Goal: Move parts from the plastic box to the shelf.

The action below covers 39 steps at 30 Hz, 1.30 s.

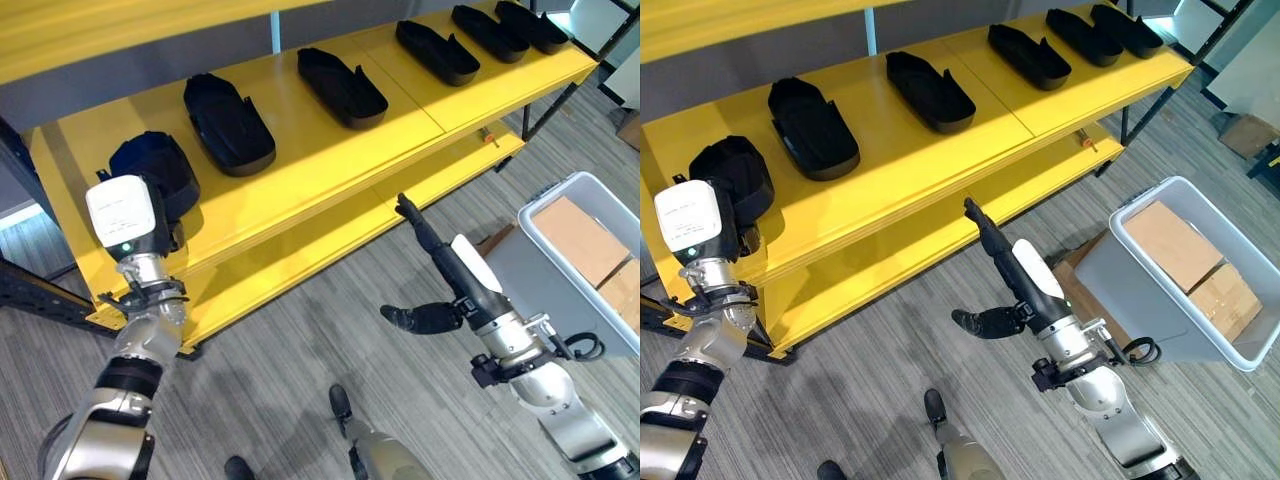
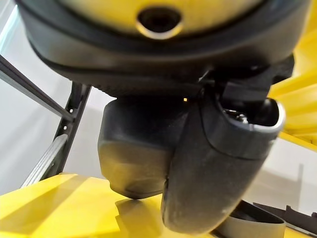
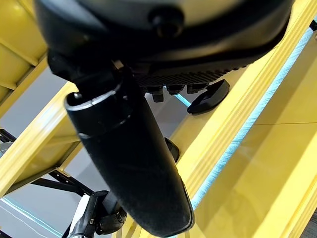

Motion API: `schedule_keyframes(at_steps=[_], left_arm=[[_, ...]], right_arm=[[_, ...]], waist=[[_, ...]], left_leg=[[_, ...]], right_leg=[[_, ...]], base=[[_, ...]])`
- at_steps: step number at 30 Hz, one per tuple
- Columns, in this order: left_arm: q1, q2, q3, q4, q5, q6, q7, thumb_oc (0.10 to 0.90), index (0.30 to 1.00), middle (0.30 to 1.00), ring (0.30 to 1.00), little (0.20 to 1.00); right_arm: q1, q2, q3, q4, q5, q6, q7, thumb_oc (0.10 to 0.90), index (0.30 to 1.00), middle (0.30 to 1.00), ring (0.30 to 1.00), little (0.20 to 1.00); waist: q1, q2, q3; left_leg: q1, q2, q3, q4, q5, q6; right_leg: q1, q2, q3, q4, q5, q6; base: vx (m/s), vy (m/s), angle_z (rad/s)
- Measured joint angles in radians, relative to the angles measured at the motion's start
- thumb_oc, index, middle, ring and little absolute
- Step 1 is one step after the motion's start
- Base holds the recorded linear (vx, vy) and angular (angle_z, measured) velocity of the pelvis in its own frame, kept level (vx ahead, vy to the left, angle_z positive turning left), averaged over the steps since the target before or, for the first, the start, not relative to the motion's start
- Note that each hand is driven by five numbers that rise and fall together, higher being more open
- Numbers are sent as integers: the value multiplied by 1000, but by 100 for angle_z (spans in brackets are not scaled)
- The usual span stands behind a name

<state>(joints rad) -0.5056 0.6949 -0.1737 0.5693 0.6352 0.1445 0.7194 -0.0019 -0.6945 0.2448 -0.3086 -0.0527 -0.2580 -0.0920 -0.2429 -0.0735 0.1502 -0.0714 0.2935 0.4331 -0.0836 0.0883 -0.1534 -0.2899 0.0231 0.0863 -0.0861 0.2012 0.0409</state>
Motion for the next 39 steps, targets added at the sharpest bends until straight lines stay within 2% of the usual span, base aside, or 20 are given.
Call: schedule_keyframes(at_steps=[4,11,21,30,39], left_arm=[[-1,2,0,0,2,-1,11,400,300,300,300,300],[-4,32,1,6,39,-19,12,400,300,300,300,300],[2,32,35,11,33,-15,9,400,300,300,300,300],[20,31,99,10,-44,-12,12,400,300,300,300,300],[20,31,100,10,-80,-13,12,400,300,300,300,300]], right_arm=[[0,0,0,0,0,0,0,900,1000,1000,1000,1000],[-1,-1,0,0,-1,-1,0,900,1000,1000,1000,1000],[-2,-21,0,0,-3,0,21,900,1000,1000,1000,1000],[-2,-24,0,0,-3,0,28,900,1000,1000,1000,1000],[-3,-26,0,0,-2,0,30,900,1000,1000,1000,1000]], waist=[[3,-1,10],[27,6,61],[31,6,70],[34,6,70],[52,6,70]], left_leg=[[0,0,0,0,0,0],[2,1,-4,0,5,-8],[4,2,-20,0,6,-9],[4,3,-26,0,6,-9],[4,2,-28,0,7,-10]], right_leg=[[0,0,0,0,0,0],[5,-1,-5,0,4,-4],[16,-3,-17,0,3,-2],[20,-4,-21,0,3,-2],[21,-5,-24,0,3,-2]], base=[[0,0,0],[0,0,0],[-4,5,4],[0,0,0],[0,0,0]])
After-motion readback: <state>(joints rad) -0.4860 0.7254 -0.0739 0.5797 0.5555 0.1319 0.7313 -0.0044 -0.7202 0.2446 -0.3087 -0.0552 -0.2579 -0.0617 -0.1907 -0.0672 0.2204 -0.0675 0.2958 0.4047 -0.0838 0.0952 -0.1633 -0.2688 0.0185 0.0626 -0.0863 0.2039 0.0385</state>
